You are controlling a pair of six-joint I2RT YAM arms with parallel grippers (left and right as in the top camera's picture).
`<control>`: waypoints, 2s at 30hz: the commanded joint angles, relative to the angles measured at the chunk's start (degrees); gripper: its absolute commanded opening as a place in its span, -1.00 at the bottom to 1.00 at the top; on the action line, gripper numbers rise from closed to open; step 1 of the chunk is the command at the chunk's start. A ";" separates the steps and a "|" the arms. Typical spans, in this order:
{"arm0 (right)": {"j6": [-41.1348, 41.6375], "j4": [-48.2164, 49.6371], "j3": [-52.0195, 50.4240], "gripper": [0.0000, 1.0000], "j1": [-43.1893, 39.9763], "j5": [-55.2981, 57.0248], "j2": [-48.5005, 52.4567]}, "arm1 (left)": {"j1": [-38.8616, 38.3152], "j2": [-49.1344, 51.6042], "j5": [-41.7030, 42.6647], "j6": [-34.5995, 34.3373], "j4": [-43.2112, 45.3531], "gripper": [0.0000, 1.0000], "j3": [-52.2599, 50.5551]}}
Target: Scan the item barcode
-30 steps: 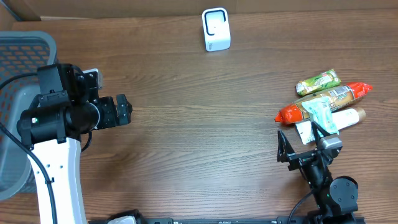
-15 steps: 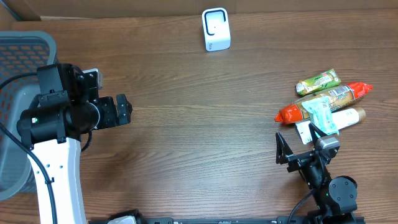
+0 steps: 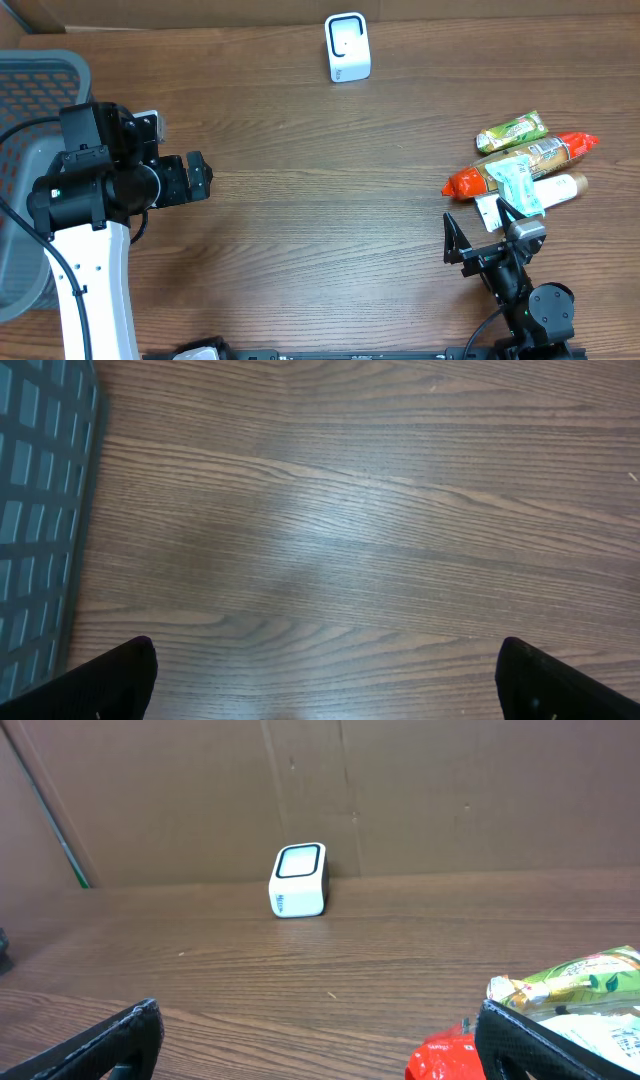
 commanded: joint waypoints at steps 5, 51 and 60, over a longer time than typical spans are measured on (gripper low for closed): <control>-0.04 0.17 -0.61 1.00 -0.04 -0.35 -0.79 | -0.37 -0.33 -0.28 0.22 0.09 0.99 0.85; -0.04 0.17 -0.61 1.00 -0.04 -0.35 -0.79 | -7.30 -71.73 8.76 8.61 69.11 0.99 -77.46; -0.04 0.17 -0.61 1.00 -0.04 -0.35 -0.79 | -7.30 -72.74 8.94 8.13 68.96 0.99 -80.19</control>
